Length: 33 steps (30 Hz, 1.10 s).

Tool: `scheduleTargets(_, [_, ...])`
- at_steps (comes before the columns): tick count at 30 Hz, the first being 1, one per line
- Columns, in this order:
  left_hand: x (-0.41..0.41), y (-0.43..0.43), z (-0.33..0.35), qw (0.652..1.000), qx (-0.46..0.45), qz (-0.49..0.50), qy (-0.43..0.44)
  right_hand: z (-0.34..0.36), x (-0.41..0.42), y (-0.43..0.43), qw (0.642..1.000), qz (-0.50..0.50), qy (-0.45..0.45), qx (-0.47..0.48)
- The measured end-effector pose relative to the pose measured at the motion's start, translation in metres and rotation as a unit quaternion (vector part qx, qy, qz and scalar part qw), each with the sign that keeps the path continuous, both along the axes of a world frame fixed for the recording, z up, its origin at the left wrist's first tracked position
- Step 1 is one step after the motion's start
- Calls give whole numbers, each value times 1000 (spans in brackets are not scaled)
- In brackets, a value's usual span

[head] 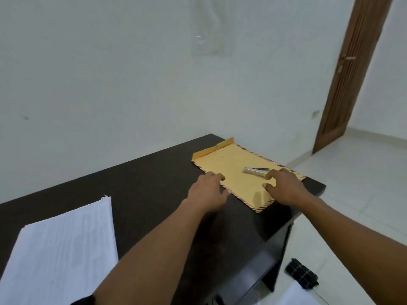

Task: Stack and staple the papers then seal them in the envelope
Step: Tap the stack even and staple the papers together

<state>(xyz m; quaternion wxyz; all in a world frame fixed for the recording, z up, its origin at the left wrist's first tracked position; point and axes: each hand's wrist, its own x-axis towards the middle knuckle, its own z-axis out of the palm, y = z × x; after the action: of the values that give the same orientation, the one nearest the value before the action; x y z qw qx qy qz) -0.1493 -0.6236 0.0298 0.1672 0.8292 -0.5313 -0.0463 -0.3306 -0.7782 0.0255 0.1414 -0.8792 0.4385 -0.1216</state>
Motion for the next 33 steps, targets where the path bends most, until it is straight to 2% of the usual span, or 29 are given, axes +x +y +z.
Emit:
scheduleTargets(4, [-18,-32,-20,998,38,-49,17,-14,-15,-18,998,-8,42,37])
scheduleTargets(7, [-18,-32,-27,993,93,-67,-9,-22,-9,-13,996,-1,87,29])
scheduleTargets(12, [1,1,-22,991,117,-32,-59,-10,20,17,989,50,136,10])
scheduleTargets(23, [49,144,-19,991,111,57,-36,11,93,140,941,227,249,14])
scheduleTargets(33, [54,182,-26,992,91,78,-23,13,98,179,926,266,266,1])
